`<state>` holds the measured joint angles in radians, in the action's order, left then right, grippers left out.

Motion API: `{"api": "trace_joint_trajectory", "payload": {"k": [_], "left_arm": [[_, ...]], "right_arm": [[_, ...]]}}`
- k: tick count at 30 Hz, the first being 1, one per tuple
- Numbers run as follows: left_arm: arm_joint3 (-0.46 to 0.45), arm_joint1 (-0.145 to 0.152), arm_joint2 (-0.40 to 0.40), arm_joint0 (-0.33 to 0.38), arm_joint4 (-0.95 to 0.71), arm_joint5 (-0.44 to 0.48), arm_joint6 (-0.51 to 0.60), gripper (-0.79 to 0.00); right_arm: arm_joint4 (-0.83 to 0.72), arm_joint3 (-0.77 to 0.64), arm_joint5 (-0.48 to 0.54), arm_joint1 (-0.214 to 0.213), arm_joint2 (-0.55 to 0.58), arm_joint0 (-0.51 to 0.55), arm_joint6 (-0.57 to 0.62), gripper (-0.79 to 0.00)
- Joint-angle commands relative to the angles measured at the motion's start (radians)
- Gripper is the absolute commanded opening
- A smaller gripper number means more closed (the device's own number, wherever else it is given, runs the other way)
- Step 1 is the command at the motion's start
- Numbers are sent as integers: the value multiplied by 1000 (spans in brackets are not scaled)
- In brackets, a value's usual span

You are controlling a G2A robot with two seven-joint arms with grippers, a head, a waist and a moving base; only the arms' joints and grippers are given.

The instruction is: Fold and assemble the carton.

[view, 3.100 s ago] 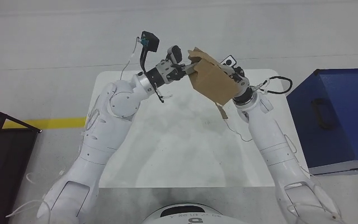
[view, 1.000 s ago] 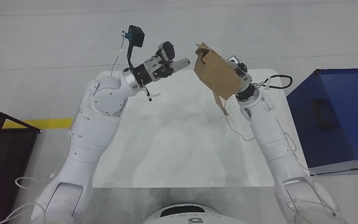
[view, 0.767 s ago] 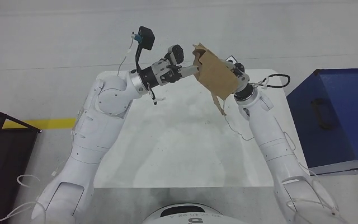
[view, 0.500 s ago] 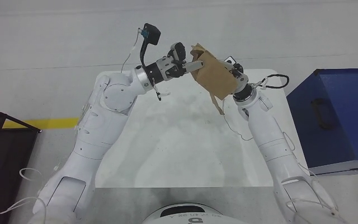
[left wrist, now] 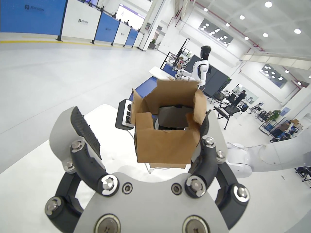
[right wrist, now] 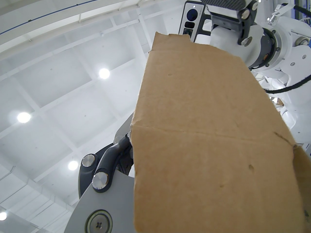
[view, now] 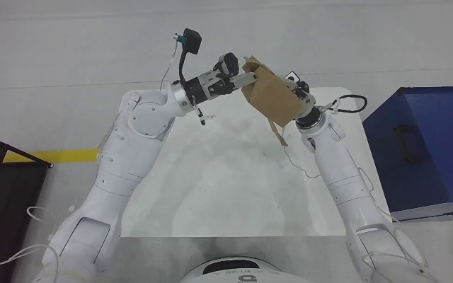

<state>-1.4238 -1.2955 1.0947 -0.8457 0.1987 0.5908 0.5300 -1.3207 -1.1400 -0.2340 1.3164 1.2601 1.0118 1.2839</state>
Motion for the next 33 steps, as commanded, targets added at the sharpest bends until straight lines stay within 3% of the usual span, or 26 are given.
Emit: {"api": "trace_joint_trajectory", "payload": {"k": [1,10,33], "left_arm": [[-8,4,15,-6,10,-7,0,0],[-38,5,-1,-12,63,-31,5,0],[9,-13,-87,29,131,-71,-7,0]], "right_arm": [[0,0,-1,0,3,2,2,-785],[2,-5,-4,1,3,3,3,-785],[14,-13,-11,2,7,11,4,-785]]}}
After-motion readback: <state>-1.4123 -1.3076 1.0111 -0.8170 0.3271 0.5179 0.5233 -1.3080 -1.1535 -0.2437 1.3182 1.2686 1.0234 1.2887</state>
